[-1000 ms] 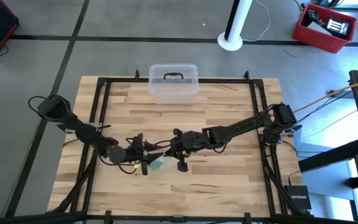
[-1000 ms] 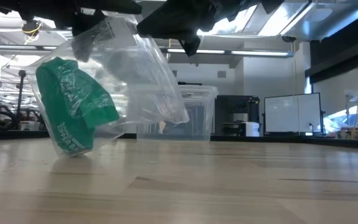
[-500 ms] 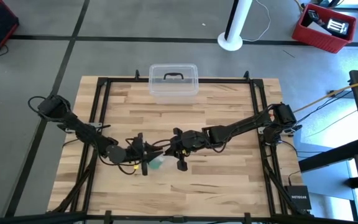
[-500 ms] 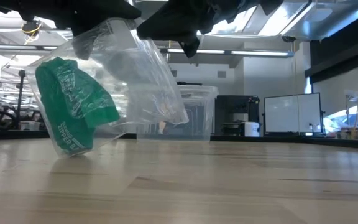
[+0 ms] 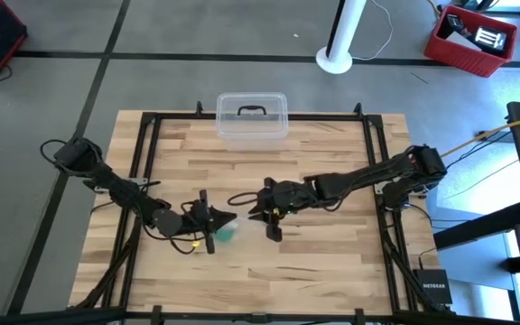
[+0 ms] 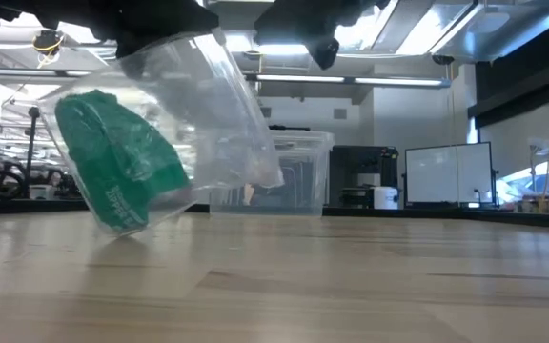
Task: Roll bandage
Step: Close the transparent zip bag
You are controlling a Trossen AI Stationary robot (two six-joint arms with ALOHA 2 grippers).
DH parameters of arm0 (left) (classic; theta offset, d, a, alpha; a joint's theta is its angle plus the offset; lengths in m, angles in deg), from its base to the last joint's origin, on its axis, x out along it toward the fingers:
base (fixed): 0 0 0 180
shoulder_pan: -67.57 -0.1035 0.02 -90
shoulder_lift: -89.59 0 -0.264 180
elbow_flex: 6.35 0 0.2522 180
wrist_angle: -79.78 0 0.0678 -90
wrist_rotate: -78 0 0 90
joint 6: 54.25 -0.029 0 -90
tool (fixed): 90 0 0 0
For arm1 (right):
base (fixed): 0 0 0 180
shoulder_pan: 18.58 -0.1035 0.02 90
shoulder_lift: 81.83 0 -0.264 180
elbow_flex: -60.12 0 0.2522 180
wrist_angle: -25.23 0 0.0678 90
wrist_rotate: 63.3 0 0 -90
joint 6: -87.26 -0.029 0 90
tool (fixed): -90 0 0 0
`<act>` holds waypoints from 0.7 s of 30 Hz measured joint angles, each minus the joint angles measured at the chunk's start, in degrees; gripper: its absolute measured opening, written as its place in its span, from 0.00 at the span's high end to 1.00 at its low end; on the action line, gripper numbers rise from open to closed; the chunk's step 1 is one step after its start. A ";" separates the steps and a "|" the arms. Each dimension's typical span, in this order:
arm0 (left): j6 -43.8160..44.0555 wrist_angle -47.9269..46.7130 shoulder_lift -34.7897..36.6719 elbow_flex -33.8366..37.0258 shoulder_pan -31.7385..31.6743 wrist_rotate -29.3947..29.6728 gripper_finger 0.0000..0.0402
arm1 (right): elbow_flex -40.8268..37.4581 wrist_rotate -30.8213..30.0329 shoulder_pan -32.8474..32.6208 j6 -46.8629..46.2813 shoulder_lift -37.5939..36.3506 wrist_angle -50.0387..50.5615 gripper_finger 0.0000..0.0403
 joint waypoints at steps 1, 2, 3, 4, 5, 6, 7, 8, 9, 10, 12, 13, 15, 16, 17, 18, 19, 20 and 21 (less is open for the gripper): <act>-0.27 0.20 0.00 0.00 0.00 -0.02 1.00 | 0.00 -0.67 0.00 -0.03 -0.30 0.28 0.81; -0.39 0.40 0.00 0.00 0.00 -0.04 1.00 | 0.00 -1.22 0.00 -0.06 -0.32 -0.08 0.80; -0.51 0.59 0.00 0.00 0.02 -0.02 1.00 | -0.06 -1.65 -0.02 -0.20 -0.27 -1.22 0.79; -0.81 0.91 0.00 0.00 0.02 -0.07 1.00 | -0.11 -1.93 -0.02 -0.25 -0.06 -3.06 0.77; -1.54 1.07 0.00 0.00 0.02 -0.05 1.00 | -0.06 -2.10 -0.02 -0.23 0.47 -5.79 0.76; -2.20 1.33 0.00 0.00 0.02 -0.10 1.00 | 0.11 -2.26 -0.02 -0.09 0.93 -7.88 0.75; -2.47 1.42 0.00 0.00 0.07 -0.12 1.00 | 0.11 -2.27 -0.02 0.04 1.44 -8.54 0.74; -2.52 1.44 0.00 0.00 0.07 -0.07 1.00 | 0.00 -2.25 0.00 0.15 2.02 -8.77 0.74; -2.53 1.50 0.00 0.00 0.07 -0.11 1.00 | 0.00 -2.25 0.00 0.21 2.47 -8.88 0.73; -2.70 1.53 0.00 0.00 0.07 -0.08 1.00 | -0.11 -2.22 0.00 0.21 2.74 -8.69 0.73; -3.05 1.81 0.00 0.00 0.13 -0.08 1.00 | -0.12 -1.93 0.00 0.24 3.07 -9.66 0.74; -3.14 1.80 0.00 0.00 0.13 -0.07 1.00 | -0.09 -1.72 -0.01 0.38 3.08 -9.86 0.74; -3.50 1.98 0.00 0.00 0.12 -0.09 1.00 | -0.09 -1.59 -0.53 0.97 3.26 -10.28 0.75; -3.54 2.32 0.00 0.00 0.11 -0.07 1.00 | -0.09 -1.76 -0.74 1.50 3.43 -10.89 0.75; -3.53 2.70 0.00 0.00 0.12 -0.15 1.00 | -0.09 -2.01 -0.88 1.92 3.50 -11.32 0.76; -3.56 2.77 0.00 0.00 0.11 -0.13 1.00 | -0.11 -2.27 -1.18 2.40 3.50 -12.05 0.76; -3.78 2.82 0.00 0.00 0.11 -0.11 1.00 | -0.09 -2.42 -1.23 2.90 3.50 -12.90 0.76; -4.06 2.92 0.00 0.00 0.09 -0.15 1.00 | -0.04 -2.98 -1.16 3.06 3.48 -13.19 0.77; -4.27 3.01 0.00 0.00 0.09 -0.15 1.00 | -0.04 -3.52 -1.18 3.20 3.48 -13.21 0.77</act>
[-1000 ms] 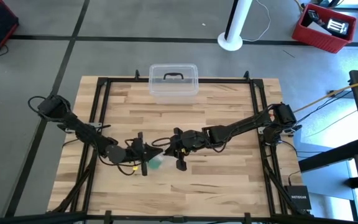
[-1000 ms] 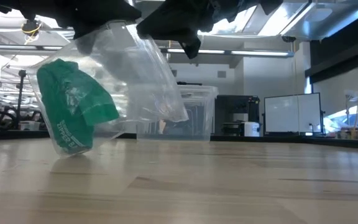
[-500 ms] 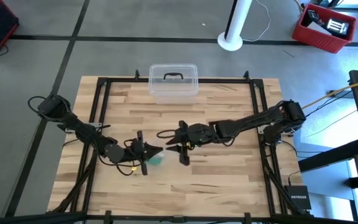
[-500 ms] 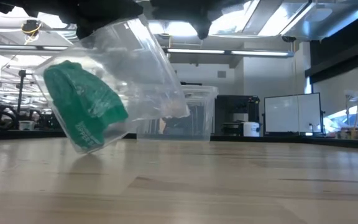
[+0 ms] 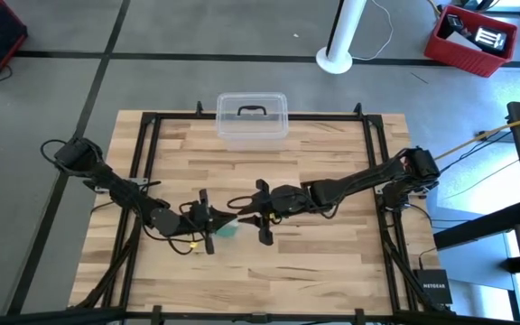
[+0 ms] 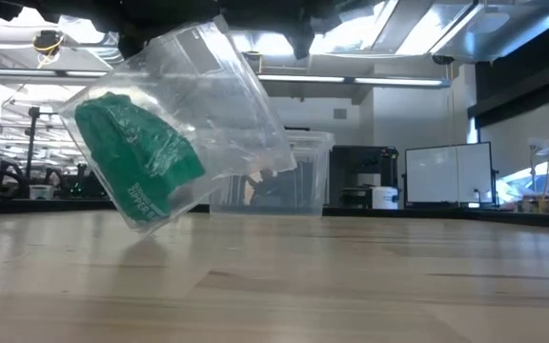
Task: Roll bandage
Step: Close the transparent zip bag
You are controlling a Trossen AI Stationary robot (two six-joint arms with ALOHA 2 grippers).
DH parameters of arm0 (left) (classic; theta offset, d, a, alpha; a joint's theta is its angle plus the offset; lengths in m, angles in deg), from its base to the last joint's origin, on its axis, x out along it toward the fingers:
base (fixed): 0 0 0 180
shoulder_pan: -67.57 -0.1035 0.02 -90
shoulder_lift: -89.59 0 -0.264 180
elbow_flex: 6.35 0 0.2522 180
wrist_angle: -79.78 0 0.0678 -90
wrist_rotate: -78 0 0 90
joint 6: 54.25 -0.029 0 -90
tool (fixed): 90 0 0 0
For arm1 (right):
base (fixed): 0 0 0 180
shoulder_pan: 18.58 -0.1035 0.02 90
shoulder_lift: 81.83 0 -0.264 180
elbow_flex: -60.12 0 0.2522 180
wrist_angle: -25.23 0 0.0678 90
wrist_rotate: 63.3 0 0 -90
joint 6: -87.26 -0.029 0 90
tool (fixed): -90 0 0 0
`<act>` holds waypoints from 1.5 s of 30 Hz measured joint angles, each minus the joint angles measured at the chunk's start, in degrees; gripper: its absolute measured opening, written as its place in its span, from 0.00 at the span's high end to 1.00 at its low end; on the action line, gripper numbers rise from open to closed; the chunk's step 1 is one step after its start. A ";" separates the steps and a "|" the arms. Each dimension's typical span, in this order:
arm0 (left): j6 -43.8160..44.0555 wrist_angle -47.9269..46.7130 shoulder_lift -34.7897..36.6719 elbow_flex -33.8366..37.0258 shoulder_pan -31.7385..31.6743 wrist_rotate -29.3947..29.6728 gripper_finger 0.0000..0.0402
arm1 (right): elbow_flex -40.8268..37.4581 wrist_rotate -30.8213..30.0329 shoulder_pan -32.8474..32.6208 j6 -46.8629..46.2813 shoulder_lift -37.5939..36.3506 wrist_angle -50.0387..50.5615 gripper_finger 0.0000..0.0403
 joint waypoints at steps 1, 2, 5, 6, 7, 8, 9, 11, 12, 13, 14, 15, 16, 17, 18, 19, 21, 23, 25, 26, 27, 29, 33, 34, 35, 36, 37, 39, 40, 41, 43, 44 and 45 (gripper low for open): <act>-0.10 0.00 0.00 0.00 0.00 0.02 1.00 | 0.00 -0.49 0.00 0.03 0.00 0.08 0.78; -0.10 0.00 0.00 0.00 0.00 0.02 1.00 | -0.01 -0.73 0.03 0.10 0.01 0.27 0.78; -0.75 1.00 0.00 0.00 0.04 0.13 1.00 | -0.02 -0.25 0.09 0.75 0.02 -0.28 0.81; -0.92 1.56 0.00 0.00 0.07 0.13 1.00 | 0.00 -0.16 0.09 1.02 0.38 -0.63 0.81; -1.12 1.83 0.00 0.00 0.07 0.09 1.00 | 0.04 0.15 0.07 1.14 0.55 -0.66 0.82; -1.38 1.99 0.00 0.00 0.09 0.05 1.00 | 0.01 0.21 0.03 1.31 0.74 -0.25 0.83; -1.76 2.15 0.00 0.00 0.09 0.00 1.00 | -0.06 0.22 0.01 1.37 0.78 -0.12 0.83; -1.90 2.40 0.00 0.00 0.09 -0.02 1.00 | -0.06 0.22 0.02 1.38 0.76 -0.47 0.85; -1.98 2.41 0.00 0.00 0.09 -0.02 1.00 | -0.04 0.23 0.02 1.39 0.72 -0.88 0.85; -2.05 2.45 0.00 0.00 0.09 -0.02 1.00 | -0.02 0.21 0.02 1.42 0.72 -1.12 0.86; -2.23 2.50 0.00 0.00 0.09 -0.02 1.00 | -0.02 0.21 0.02 1.45 0.72 -1.14 0.87; -2.24 2.64 0.00 0.00 0.09 -0.02 1.00 | -0.02 0.23 0.02 1.50 0.72 -1.16 0.87; -2.25 2.68 0.00 0.00 0.09 -0.02 1.00 | -0.02 0.23 0.02 1.56 0.72 -1.28 0.89; -2.21 2.71 0.00 0.00 0.09 0.00 1.00 | -0.02 0.23 0.02 1.56 0.72 -1.36 0.90; -2.18 2.69 0.02 0.00 0.09 0.00 1.00 | -0.02 0.23 0.02 1.56 0.72 -1.36 0.91; -2.21 2.67 0.02 0.00 0.09 0.00 1.00 | -0.02 0.23 0.02 1.57 0.72 -1.32 0.92; -2.33 2.78 0.02 0.00 0.11 -0.02 1.00 | -0.02 0.23 0.02 1.58 0.72 -1.31 0.94; -2.53 2.95 0.02 0.00 0.11 -0.02 1.00 | -0.02 0.23 0.02 1.58 0.72 -0.99 0.94; -2.55 2.75 0.00 0.02 0.10 -0.09 1.00 | 0.02 0.23 0.02 1.58 0.72 -0.13 0.93; -2.57 2.71 0.00 0.02 0.14 -0.07 1.00 | 0.06 0.23 0.02 1.58 0.72 0.29 0.92; -2.70 2.71 0.00 0.02 0.25 -0.05 1.00 | 0.08 0.23 0.02 1.55 0.68 0.69 0.92; -3.51 2.85 0.00 0.02 0.27 -0.05 1.00 | 0.13 0.61 0.02 1.33 0.63 1.39 0.91; -3.75 3.26 -0.02 0.07 0.31 -0.09 1.00 | 0.15 1.78 0.02 0.89 0.61 2.99 0.92; -3.77 3.26 -0.02 0.07 0.31 -0.08 1.00 | 0.15 1.80 0.02 0.87 0.61 3.41 0.93; -3.76 3.24 -0.02 0.07 0.31 -0.09 1.00 | 0.15 1.80 0.02 0.86 0.61 3.78 0.93; -3.77 3.25 -0.02 0.07 0.31 -0.08 1.00 | 0.15 1.82 0.02 0.84 0.60 4.20 0.93; -3.77 3.26 -0.02 0.07 0.31 -0.09 1.00 | 0.15 1.82 0.02 0.69 0.56 4.63 0.93; -3.77 3.63 -0.02 0.07 0.31 0.03 1.00 | 0.14 2.00 0.02 -0.28 0.52 6.35 0.93; -3.76 4.46 0.03 0.05 0.35 0.11 1.00 | -0.04 2.18 0.02 -0.52 0.53 7.93 0.92; -3.78 4.72 0.13 -0.02 0.37 0.13 1.00 | -0.11 2.19 -0.06 -0.67 0.72 9.04 0.92; -3.99 4.48 0.11 0.00 0.42 0.09 1.00 | -0.15 1.82 -0.41 -0.75 0.85 11.26 0.92; -4.13 4.24 0.03 0.00 0.40 0.00 1.00 | -0.14 1.67 -0.49 -0.78 0.75 11.99 0.92; -4.29 4.27 0.02 0.00 0.39 0.04 1.00 | -0.15 1.51 -0.80 -0.85 0.69 12.56 0.92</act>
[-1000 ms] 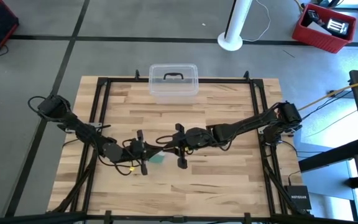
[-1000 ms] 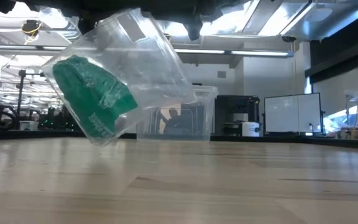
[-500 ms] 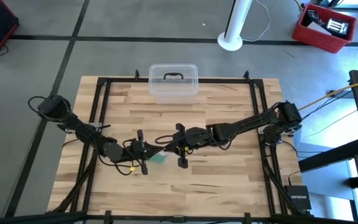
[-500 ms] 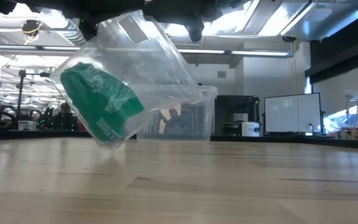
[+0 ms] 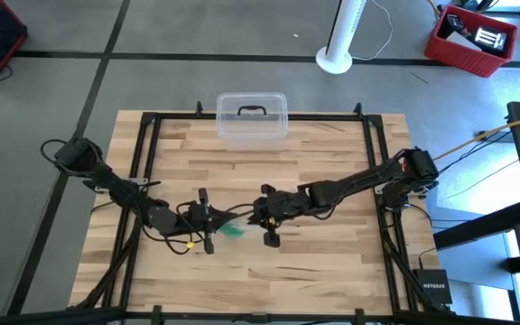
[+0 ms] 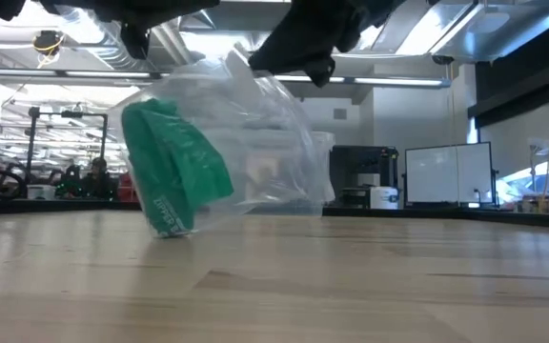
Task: Roll bandage
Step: Close the transparent zip bag
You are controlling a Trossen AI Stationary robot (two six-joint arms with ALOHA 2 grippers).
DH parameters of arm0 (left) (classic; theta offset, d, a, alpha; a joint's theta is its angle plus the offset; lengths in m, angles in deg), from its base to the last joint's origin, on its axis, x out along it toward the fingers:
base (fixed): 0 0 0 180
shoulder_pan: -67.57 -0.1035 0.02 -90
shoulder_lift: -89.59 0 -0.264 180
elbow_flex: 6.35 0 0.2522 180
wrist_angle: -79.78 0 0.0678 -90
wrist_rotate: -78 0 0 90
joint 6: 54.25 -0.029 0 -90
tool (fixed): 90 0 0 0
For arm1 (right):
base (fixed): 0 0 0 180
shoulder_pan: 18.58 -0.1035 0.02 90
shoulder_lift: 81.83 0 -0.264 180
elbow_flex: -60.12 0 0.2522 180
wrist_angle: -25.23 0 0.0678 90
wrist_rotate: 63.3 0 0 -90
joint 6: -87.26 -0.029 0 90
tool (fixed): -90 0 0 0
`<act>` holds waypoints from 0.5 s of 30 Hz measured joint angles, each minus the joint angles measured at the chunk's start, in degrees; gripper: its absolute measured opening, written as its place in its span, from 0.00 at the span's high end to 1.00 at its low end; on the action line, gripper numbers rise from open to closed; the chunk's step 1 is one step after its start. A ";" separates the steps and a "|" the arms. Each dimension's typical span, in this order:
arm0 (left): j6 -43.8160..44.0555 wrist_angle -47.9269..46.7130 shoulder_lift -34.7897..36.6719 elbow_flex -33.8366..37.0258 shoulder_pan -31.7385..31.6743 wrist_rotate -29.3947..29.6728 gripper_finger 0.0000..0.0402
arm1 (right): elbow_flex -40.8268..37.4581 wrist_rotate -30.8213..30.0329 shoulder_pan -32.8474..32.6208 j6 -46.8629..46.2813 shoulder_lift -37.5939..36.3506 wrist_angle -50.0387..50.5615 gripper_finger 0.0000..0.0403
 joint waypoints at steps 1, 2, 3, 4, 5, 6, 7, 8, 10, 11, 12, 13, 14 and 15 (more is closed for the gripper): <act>-0.16 0.42 0.01 0.00 -0.01 0.01 1.00 | -0.27 -0.22 -0.14 -0.17 -0.01 0.14 0.92; -0.18 0.54 0.05 0.00 -0.02 0.05 1.00 | -0.64 -0.41 -0.40 -0.34 -0.01 0.41 0.92; -0.08 0.29 0.07 0.00 -0.02 0.07 1.00 | -0.79 -0.73 -0.43 -0.40 0.02 0.81 0.92; 0.23 -0.12 0.07 0.00 -0.02 0.04 1.00 | -0.79 -0.84 -0.62 -0.39 0.05 0.58 0.92; 0.61 -0.43 0.04 0.00 -0.05 -0.01 1.00 | -0.79 -0.86 -0.67 -0.40 0.04 0.07 0.92; 1.01 -0.49 0.04 0.00 -0.15 -0.01 1.00 | -0.76 -0.86 -0.67 -0.36 0.03 -0.75 0.91; 2.08 -0.91 0.04 0.00 -0.27 -0.03 1.00 | -0.70 -0.86 -0.67 -0.34 0.03 -1.46 0.91; 3.24 -1.88 0.04 0.00 -0.51 -0.07 0.99 | -0.71 -0.88 -0.67 -0.27 0.03 -1.78 0.91; 7.72 -4.33 0.00 0.00 -1.40 -0.89 0.97 | -0.70 -0.91 -0.64 0.32 0.03 -2.51 0.91; 10.24 -5.52 0.01 0.00 -1.85 -2.24 0.95 | -0.70 -0.95 -0.64 0.51 0.03 -2.54 0.91; 12.33 -6.50 0.00 0.00 -2.33 -3.53 0.93 | -0.70 -1.07 -0.64 0.68 0.03 -2.55 0.91; 13.72 -7.22 -0.01 0.00 -2.79 -4.87 0.90 | -0.70 -1.10 -0.64 0.69 0.03 -2.49 0.91; 14.43 -7.44 -0.07 0.00 -3.18 -6.24 0.87 | -0.70 -1.10 -0.64 0.69 0.03 -2.36 0.91; 14.98 -7.44 -0.09 0.00 -3.46 -7.64 0.85 | -0.70 -1.10 -0.64 0.69 0.03 -2.31 0.91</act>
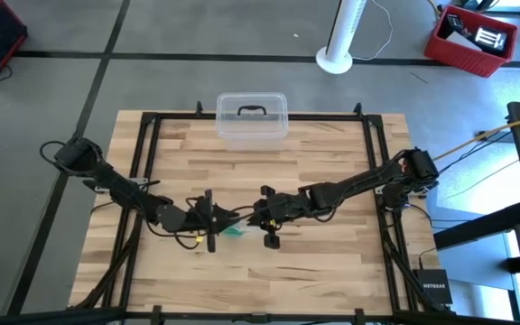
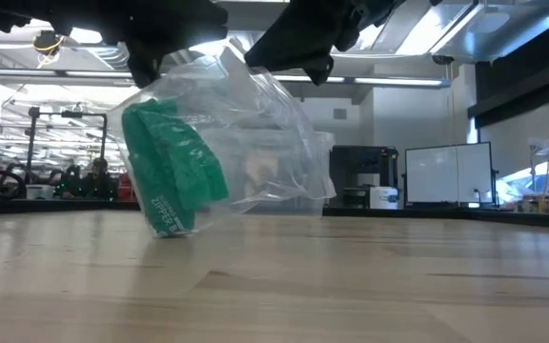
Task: Roll bandage
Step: Close the transparent zip bag
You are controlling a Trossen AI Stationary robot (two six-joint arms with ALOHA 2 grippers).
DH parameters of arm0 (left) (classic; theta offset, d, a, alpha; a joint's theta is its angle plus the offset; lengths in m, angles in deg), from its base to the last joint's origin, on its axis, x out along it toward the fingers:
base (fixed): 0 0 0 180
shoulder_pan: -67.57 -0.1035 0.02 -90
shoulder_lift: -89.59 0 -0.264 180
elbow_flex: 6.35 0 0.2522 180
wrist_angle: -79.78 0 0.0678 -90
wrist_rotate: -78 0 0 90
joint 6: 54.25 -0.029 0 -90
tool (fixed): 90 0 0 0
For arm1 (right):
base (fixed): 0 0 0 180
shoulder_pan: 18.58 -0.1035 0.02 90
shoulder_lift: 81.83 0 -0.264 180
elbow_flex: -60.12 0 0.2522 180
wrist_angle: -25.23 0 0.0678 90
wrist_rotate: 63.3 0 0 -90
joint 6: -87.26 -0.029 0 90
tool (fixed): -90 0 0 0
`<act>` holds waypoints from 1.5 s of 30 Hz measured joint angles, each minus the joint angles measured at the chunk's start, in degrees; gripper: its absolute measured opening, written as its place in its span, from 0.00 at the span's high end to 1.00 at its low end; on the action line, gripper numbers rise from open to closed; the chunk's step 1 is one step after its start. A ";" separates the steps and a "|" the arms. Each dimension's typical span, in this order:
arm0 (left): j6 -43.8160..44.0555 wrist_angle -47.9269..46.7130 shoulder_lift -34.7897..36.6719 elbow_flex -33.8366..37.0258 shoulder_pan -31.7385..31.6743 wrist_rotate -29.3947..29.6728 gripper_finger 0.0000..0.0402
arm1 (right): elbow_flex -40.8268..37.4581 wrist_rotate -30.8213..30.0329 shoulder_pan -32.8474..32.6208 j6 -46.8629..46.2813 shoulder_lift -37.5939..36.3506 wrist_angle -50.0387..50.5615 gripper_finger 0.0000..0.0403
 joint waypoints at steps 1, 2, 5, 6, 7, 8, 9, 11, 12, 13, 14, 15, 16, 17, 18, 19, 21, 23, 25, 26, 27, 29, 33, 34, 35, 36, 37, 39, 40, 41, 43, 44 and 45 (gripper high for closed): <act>0.10 0.04 0.00 0.00 -0.10 -0.80 0.82 | 0.00 0.00 0.00 0.00 0.00 -0.09 0.91; 0.22 0.07 0.00 0.00 -0.15 -1.61 0.79 | 0.00 0.00 0.00 0.00 0.00 -0.15 0.91; 0.91 -0.03 -0.07 0.00 -0.18 -2.06 0.73 | 0.00 -0.51 0.00 0.04 0.00 -0.09 0.91; 0.91 -0.25 -0.07 0.00 -0.29 -2.06 0.71 | 0.00 -0.72 0.00 0.04 0.00 -0.09 0.91; 0.91 -0.54 -0.21 0.00 -0.50 -2.07 0.70 | 0.00 -0.72 0.00 0.06 0.00 -0.09 0.91; 1.20 -0.62 -0.53 0.00 -0.80 -2.03 0.69 | 0.00 -0.76 0.00 0.11 0.00 -0.06 0.91; 2.02 -0.66 -0.96 0.00 -1.04 -2.01 0.69 | 0.00 -0.79 0.00 0.24 0.00 0.05 0.91; 3.61 -0.70 -2.02 0.00 -1.66 -1.97 0.69 | 0.00 -0.80 0.00 0.43 0.00 0.13 0.91; 4.37 -0.68 -2.61 0.00 -1.92 -1.98 0.69 | 0.00 -0.80 0.00 0.44 0.00 0.11 0.91; 5.18 -0.49 -3.27 0.00 -2.14 -2.03 0.68 | 0.00 -0.83 0.00 0.46 0.00 0.14 0.91; 5.68 -0.30 -3.91 0.00 -2.24 -2.13 0.68 | 0.00 -0.83 0.00 0.46 0.00 0.20 0.91; 6.18 -0.12 -4.43 0.00 -2.27 -2.21 0.68 | 0.00 -0.83 0.00 0.46 0.00 0.35 0.91; 6.30 -0.02 -4.86 -0.04 -2.28 -2.21 0.68 | 0.00 -0.83 0.00 0.48 0.00 0.42 0.91; 6.27 -0.03 -5.21 -0.30 -2.31 -2.21 0.68 | 0.00 -0.81 0.00 0.50 0.00 0.42 0.91; 6.08 0.04 -5.67 -0.78 -2.31 -2.23 0.68 | 0.00 -0.81 0.00 0.53 0.00 0.39 0.91; 5.39 0.00 -5.88 -1.18 -2.31 -2.30 0.68 | 0.00 -0.81 0.00 0.63 0.00 0.24 0.91; 4.20 0.07 -6.63 -2.09 -2.42 -2.30 0.68 | 0.02 -0.81 0.00 0.74 0.00 0.20 0.91; 2.82 0.00 -7.28 -3.00 -2.58 -2.56 0.68 | 0.02 -0.81 0.00 0.83 0.00 0.06 0.91; 1.93 -0.14 -8.07 -3.72 -2.93 -2.56 0.68 | 0.04 -0.83 0.00 0.84 -0.02 0.21 0.91; 1.68 -0.15 -8.57 -3.91 -3.09 -2.55 0.68 | 0.04 -0.86 0.00 0.94 -0.02 0.46 0.91; 1.15 -0.26 -8.91 -4.23 -3.16 -2.54 0.69 | 0.04 -0.83 0.00 1.10 -0.02 0.76 0.91; -0.01 -0.34 -9.53 -4.75 -3.32 -2.59 0.72 | 0.04 -0.85 0.00 1.27 -0.02 1.02 0.91; -1.47 -0.47 -9.56 -5.01 -3.23 -2.62 0.90 | 0.04 -1.09 0.00 1.25 -0.02 1.28 0.91; -2.20 -0.48 -9.53 -5.02 -3.09 -2.54 0.95 | 0.04 -1.22 0.00 1.23 -0.02 1.28 0.91; -2.50 -0.45 -9.53 -5.03 -2.96 -2.29 0.97 | 0.04 -1.24 0.00 1.23 -0.02 1.33 0.91; -2.68 -0.44 -9.53 -5.03 -2.93 -1.87 0.98 | 0.04 -1.47 0.00 1.22 -0.02 1.25 0.91; -2.70 -0.46 -9.53 -5.03 -2.86 -1.22 0.98 | 0.04 -1.68 0.00 1.25 -0.02 1.20 0.91; -3.81 -0.70 -9.53 -5.05 -2.42 1.28 0.99 | 0.04 -1.79 0.02 1.17 -0.02 1.06 0.91; -4.50 -0.63 -9.53 -5.05 -2.08 2.80 0.99 | 0.04 -1.77 0.05 0.75 -0.02 1.04 0.91; -5.45 -0.59 -9.53 -5.05 -1.77 4.42 0.99 | 0.04 -1.86 0.10 0.04 -0.02 0.94 0.91; -6.91 -0.47 -9.53 -5.08 -1.11 6.98 0.99 | 0.08 -2.18 0.13 -1.21 -0.02 0.83 0.91; -7.18 -0.46 -9.53 -5.14 -0.89 7.77 1.00 | 0.11 -2.16 0.11 -1.57 -0.02 0.82 0.91; -7.21 -0.45 -9.53 -5.14 -0.68 8.60 1.00 | 0.12 -2.16 0.11 -1.97 -0.02 0.79 0.91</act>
